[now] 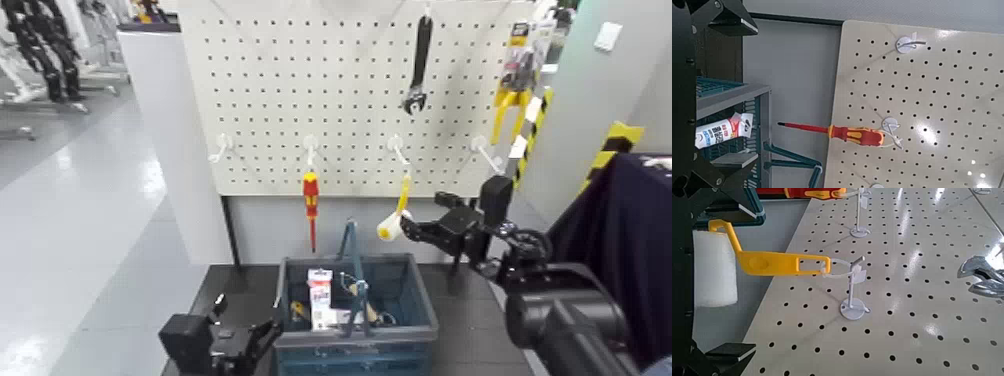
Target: Put the yellow roller into the crate.
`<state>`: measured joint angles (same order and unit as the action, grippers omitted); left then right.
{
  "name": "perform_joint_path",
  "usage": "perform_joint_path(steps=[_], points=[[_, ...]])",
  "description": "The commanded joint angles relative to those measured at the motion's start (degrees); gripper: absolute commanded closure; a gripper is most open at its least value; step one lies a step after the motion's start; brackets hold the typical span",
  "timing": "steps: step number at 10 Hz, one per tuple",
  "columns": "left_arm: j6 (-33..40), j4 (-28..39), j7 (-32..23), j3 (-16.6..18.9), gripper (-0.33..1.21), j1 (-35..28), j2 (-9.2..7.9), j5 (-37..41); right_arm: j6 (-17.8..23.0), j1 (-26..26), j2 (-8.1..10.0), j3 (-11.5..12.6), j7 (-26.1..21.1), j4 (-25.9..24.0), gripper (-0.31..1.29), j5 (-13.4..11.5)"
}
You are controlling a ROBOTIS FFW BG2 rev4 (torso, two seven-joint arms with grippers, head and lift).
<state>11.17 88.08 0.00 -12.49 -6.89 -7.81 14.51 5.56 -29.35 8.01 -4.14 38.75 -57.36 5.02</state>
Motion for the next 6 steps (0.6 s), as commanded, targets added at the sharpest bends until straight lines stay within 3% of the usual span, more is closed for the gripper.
perform_joint_path(steps=[1, 6], points=[[0.0, -0.1, 0.0, -0.2, 0.17, 0.2, 0.08, 0.0, 2.7, -4.0, -0.54, -1.2, 1.0, 6.3, 0.14, 0.1], [-0.3, -0.2, 0.0, -0.6, 0.17, 0.6, 0.16, -0.1, 4.7, -7.9, -1.6, -1.3, 4.9, 13.4, 0.15, 1.0]])
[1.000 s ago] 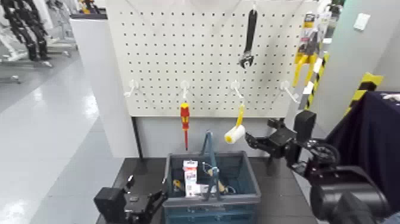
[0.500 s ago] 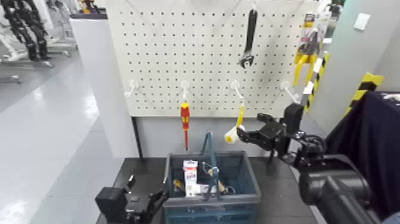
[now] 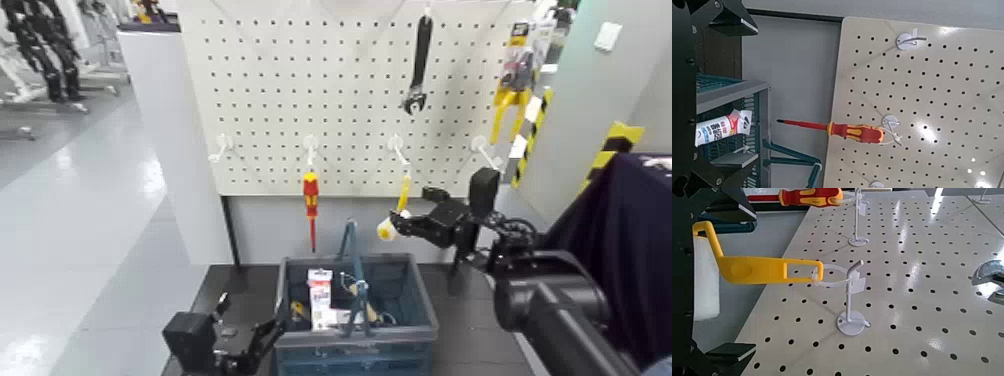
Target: Put the yellow roller into the crate.
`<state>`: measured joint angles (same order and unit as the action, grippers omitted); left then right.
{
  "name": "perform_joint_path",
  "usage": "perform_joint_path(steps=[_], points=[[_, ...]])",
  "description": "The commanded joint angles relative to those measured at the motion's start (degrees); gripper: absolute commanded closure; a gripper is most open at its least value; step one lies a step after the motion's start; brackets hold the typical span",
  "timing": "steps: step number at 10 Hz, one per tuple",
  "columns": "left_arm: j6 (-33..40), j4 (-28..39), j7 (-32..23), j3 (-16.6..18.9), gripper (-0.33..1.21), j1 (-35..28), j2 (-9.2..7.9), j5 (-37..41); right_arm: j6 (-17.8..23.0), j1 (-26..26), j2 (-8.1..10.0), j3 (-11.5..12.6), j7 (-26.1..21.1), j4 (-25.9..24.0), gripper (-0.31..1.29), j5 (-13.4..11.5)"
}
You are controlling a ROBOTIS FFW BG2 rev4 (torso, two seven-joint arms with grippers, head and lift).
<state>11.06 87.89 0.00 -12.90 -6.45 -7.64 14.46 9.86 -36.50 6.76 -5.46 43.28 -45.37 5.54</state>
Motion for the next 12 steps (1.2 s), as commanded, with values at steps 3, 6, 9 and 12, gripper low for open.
perform_joint_path(steps=[3, 6, 9, 12], points=[[-0.2, 0.0, 0.0, -0.2, 0.17, 0.2, 0.0, -0.1, 0.3, -0.9, -0.34, -0.1, 1.0, 1.3, 0.73, 0.8], [-0.2, 0.0, 0.0, -0.2, 0.17, 0.1, -0.18, -0.1, -0.9, -0.8, -0.43, -0.6, 1.2, 0.5, 1.09, 1.1], [0.0, 0.0, 0.1, -0.2, 0.17, 0.2, -0.44, 0.0, -0.6, -0.6, -0.52, -0.6, 0.9, 0.5, 1.17, 1.6], [0.2, -0.1, 0.1, -0.5, 0.17, 0.3, -0.62, 0.1, -0.2, -0.2, -0.69, -0.6, 0.2, 0.0, 1.23, 1.9]])
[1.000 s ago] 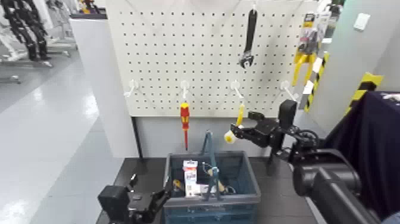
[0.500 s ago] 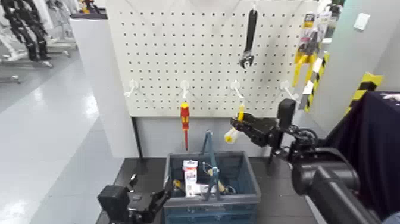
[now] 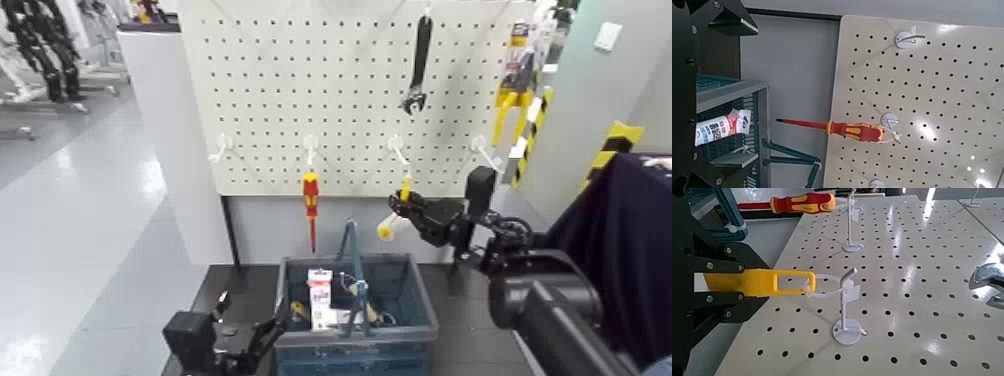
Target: Put the yellow roller into the crate.
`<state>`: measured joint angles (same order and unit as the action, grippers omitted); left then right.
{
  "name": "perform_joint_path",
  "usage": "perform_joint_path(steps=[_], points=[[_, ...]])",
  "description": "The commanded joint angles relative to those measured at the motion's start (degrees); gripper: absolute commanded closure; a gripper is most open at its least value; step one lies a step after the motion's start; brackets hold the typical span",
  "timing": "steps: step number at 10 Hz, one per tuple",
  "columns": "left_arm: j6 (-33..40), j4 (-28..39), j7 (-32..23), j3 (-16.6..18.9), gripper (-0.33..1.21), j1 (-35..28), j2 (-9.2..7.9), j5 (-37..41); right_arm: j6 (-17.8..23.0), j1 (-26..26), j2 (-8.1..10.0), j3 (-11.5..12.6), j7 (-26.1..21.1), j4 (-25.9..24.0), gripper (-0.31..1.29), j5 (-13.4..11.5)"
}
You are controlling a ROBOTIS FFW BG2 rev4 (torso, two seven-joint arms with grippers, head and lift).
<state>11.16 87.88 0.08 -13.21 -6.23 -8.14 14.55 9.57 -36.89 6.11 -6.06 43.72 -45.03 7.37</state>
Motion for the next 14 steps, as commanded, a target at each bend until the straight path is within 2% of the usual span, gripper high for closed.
perform_joint_path(steps=[1, 3, 4, 9, 14], points=[[0.2, -0.2, 0.0, -0.2, 0.17, 0.2, -0.21, 0.1, 0.2, 0.4, -0.04, 0.0, -0.3, -0.7, 1.23, 0.1], [0.2, -0.3, 0.0, -0.2, 0.17, 0.2, -0.3, 0.1, -0.4, 1.3, -0.04, 0.1, -0.4, -2.7, 1.23, 0.5], [0.2, -0.3, 0.0, -0.2, 0.17, 0.2, -0.3, 0.2, -1.7, 2.5, 0.13, 0.1, -0.4, -5.4, 1.23, 1.2], [0.1, -0.2, -0.1, 0.0, 0.17, 0.0, -0.3, 0.2, -9.0, 12.7, 0.75, 2.8, -3.5, -25.7, 1.23, 1.4], [-0.1, -0.1, -0.1, 0.6, 0.17, -0.6, 0.05, 0.1, -13.2, 18.9, 0.48, 4.5, -4.8, -36.8, 1.23, 1.9]])
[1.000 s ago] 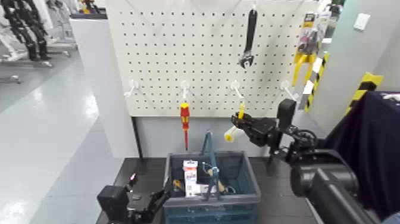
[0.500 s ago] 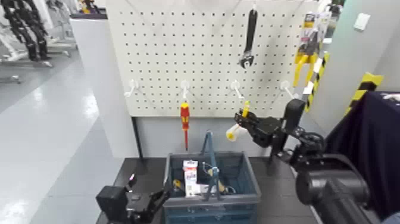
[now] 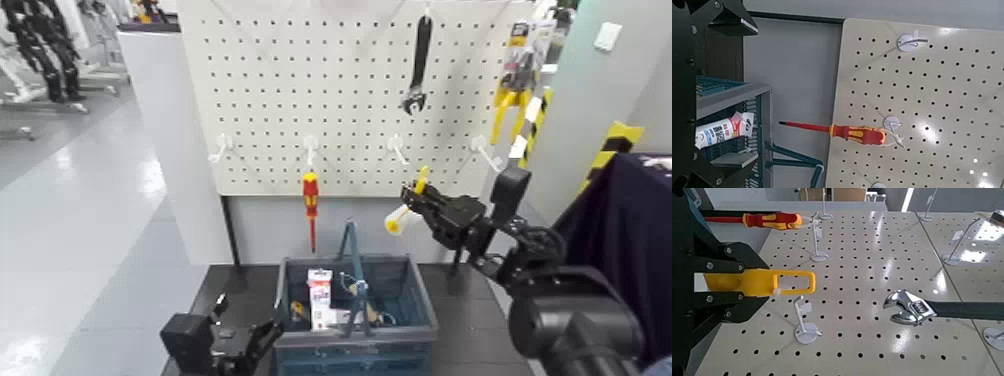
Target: Put the yellow roller into the crate.
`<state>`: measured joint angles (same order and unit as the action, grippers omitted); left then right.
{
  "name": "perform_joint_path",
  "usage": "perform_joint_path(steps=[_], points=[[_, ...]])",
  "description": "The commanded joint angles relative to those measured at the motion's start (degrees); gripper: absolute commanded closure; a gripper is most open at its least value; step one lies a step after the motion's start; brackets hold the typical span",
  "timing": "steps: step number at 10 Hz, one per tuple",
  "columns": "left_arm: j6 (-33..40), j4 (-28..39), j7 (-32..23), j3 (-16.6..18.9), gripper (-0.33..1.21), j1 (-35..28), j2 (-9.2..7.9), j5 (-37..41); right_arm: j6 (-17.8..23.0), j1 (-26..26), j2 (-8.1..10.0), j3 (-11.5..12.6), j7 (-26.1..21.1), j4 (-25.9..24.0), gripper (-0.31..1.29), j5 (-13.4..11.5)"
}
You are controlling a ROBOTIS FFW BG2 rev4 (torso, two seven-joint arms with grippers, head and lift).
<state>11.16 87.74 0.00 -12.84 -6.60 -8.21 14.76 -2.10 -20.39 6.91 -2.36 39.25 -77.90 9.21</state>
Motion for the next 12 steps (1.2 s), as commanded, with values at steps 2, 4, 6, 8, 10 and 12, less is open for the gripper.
perform_joint_path(steps=[2, 4, 6, 8, 10, 12], points=[[-0.3, 0.2, 0.0, 0.4, 0.17, -0.4, 0.3, -0.2, -4.8, 6.5, -0.85, 2.4, -1.5, -8.8, 1.23, 0.0], [-0.6, 0.4, 0.0, 0.6, 0.17, -0.5, 0.3, -0.3, -7.0, 9.8, -1.29, 3.7, -2.2, -11.1, 1.23, 1.3], [-0.8, 0.5, 0.0, 0.4, 0.17, -0.5, 0.39, -0.3, -7.1, 11.3, -1.55, 3.9, -3.2, -9.9, 1.23, 4.9], [-0.8, 0.5, 0.0, 0.4, 0.17, -0.5, 0.3, -0.3, -6.6, 11.7, -1.55, 3.2, -3.4, -5.8, 1.23, 8.5], [-0.8, 0.5, 0.0, 0.4, 0.17, -0.4, 0.39, -0.3, -5.5, 10.8, -1.73, 1.8, -3.4, 0.1, 1.23, 12.6], [-0.8, 0.5, 0.0, 0.4, 0.17, -0.4, 0.48, -0.3, -4.9, 10.1, -1.82, -0.2, -5.1, 2.8, 1.23, 12.2]])
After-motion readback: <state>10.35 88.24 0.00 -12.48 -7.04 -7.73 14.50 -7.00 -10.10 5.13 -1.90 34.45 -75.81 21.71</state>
